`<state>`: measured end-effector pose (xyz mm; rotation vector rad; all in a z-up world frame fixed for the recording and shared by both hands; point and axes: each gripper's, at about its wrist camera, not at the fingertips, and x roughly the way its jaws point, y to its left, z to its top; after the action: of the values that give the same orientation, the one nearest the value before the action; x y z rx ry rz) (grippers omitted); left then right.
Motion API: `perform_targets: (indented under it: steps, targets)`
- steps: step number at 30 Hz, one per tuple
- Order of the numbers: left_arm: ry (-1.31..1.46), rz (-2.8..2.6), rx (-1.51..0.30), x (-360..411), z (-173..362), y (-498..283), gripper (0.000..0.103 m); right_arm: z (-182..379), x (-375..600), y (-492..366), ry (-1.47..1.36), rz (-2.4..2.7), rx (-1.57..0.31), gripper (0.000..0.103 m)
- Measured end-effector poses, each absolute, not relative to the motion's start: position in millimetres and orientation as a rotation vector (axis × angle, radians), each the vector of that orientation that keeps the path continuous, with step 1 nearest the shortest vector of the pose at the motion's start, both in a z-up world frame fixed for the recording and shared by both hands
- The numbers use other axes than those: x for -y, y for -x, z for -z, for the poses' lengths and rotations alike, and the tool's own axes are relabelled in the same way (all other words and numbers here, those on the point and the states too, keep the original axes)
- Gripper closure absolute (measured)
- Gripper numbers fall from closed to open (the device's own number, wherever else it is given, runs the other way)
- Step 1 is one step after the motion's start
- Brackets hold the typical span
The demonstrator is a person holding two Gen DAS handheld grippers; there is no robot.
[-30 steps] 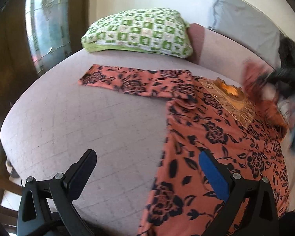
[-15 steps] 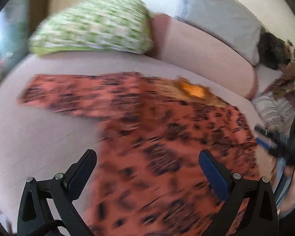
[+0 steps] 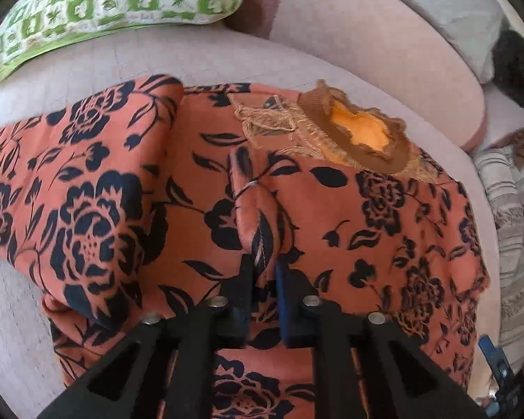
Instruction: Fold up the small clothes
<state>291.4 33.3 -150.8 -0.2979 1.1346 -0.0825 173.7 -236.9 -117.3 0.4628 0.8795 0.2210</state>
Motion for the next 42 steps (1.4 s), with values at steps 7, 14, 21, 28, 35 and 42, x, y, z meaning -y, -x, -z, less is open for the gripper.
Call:
perform_targets:
  steps: [7, 14, 21, 28, 35, 42]
  targets:
    - [0.118, 0.063, -0.88, -21, 95, -280, 0.092, 103, 245, -191, -0.466, -0.228, -0.849, 0.028]
    - [0.124, 0.006, -1.019, -29, 151, -287, 0.088, 97, 274, -264, -0.394, -0.088, -0.889, 0.02]
    - [0.091, 0.005, -1.023, -34, 159, -300, 0.084, 145, 289, -304, -0.473, -0.085, -1.111, 0.088]
    - [0.06, -0.009, -0.953, -30, 143, -289, 0.08, 124, 284, -300, -0.356, -0.004, -1.038, 0.057]
    - [0.067, 0.046, -1.016, -24, 164, -288, 0.064, 126, 272, -336, -0.572, -0.23, -1.029, 0.032]
    - [0.17, 0.061, -0.863, -63, 107, -249, 0.032, 112, 256, -305, -0.446, -0.102, -0.956, 0.03]
